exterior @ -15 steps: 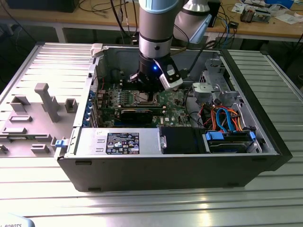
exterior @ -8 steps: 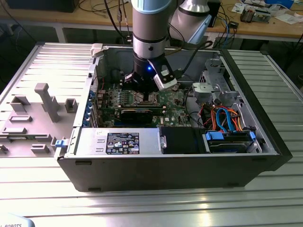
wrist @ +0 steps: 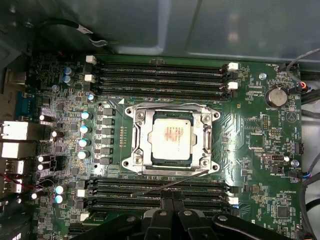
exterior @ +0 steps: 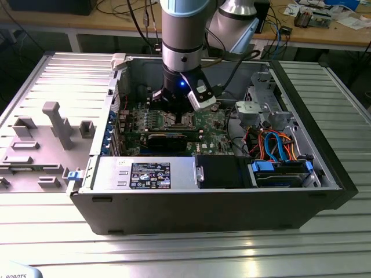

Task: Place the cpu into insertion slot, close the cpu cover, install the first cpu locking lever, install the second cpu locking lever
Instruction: 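Install the second cpu locking lever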

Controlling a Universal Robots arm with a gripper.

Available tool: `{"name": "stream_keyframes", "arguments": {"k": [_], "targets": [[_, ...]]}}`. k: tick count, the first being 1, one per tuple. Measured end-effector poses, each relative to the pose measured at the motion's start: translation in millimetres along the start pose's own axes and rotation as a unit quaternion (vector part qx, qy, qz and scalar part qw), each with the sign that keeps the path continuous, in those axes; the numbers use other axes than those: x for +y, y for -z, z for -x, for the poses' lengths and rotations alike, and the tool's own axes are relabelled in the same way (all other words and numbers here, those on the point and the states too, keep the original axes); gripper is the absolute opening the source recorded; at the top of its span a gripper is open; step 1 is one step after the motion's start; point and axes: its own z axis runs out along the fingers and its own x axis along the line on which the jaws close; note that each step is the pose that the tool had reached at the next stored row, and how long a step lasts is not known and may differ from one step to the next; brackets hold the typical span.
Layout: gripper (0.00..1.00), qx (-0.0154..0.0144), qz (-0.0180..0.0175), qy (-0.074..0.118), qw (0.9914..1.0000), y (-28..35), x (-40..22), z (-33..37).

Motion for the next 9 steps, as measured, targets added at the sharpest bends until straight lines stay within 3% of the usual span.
{"name": "stream_keyframes", "arguments": {"k": [4,9], "targets": [[0.11,0.0051,0.0041,0.000,0.99998,-1.3,-0.1,-2.4],[0.11,0.0099,0.0057,-0.001,0.99993,-5.7,-0.4,-6.4]]}}
